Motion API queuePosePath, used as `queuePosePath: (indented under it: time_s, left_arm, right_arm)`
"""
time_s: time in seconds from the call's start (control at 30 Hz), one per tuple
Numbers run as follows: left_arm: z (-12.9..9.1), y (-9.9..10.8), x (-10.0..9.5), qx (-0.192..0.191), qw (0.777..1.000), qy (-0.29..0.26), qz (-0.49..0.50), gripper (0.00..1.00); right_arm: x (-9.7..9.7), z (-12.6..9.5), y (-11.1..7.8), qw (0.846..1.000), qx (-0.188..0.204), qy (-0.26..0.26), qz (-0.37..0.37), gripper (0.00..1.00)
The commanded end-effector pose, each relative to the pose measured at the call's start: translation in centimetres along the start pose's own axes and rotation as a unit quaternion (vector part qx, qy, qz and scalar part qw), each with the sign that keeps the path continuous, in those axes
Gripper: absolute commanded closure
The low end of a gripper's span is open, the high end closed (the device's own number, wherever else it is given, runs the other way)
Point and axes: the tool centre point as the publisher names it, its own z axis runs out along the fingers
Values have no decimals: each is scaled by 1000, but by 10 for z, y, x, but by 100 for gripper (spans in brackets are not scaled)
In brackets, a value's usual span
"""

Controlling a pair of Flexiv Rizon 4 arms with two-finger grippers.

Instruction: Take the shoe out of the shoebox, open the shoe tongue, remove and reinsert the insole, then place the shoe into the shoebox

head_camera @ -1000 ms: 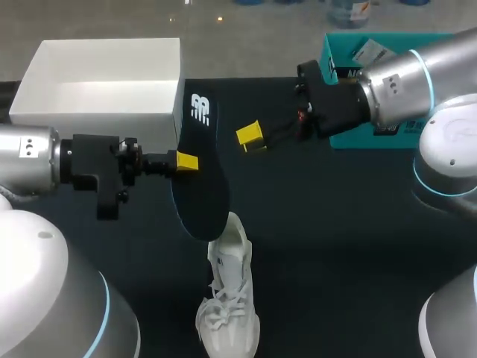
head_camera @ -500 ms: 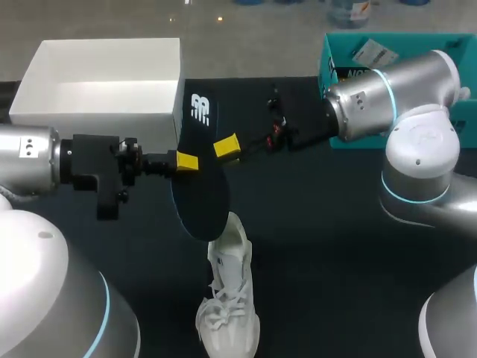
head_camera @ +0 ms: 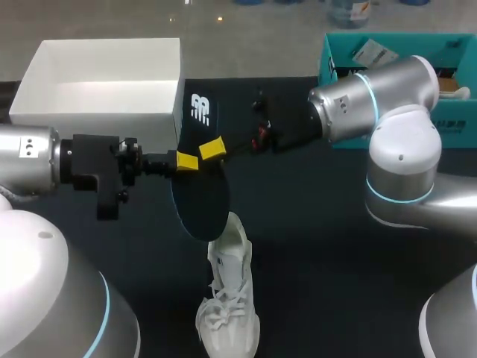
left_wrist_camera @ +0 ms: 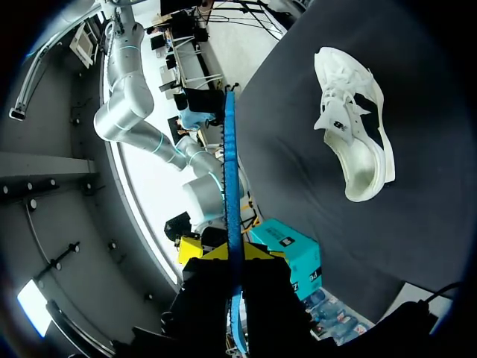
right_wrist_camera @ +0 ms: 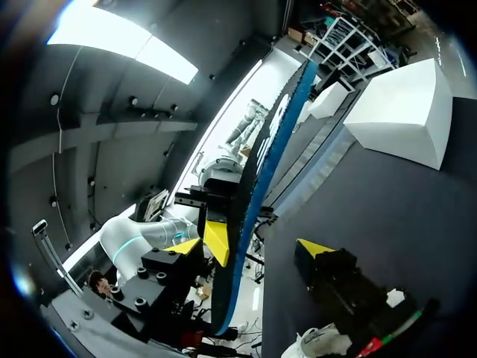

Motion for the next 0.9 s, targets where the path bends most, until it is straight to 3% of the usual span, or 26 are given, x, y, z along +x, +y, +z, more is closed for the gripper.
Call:
queuePosePath:
  time_s: [0.03, 0.73, 0.77, 0.8, 0.83, 0.9]
  left_arm:
    - [2, 1, 2, 0, 1000, -1, 1, 100]
    - [2, 1, 2, 5, 1000, 6, 3, 100]
    - [1, 0, 3, 7, 1000, 10, 2, 73]
    - [1, 0, 3, 9, 1000, 13, -4, 12]
    - [0, -1, 3, 11, 1000, 12, -3, 0]
    - [-3, -3, 3, 17, 1000, 14, -4, 0]
  right_arm:
    - [-1, 3, -5, 1000, -9, 2, -1, 100]
    - [1, -3, 3, 999, -16, 20, -34, 100]
    - [1, -4, 4, 999, -15, 19, -35, 100]
    - [-1, -5, 5, 999, -15, 19, -35, 100]
    - [-2, -7, 5, 999, -17, 15, -36, 100]
    - [-5, -12, 6, 999, -21, 20, -40, 100]
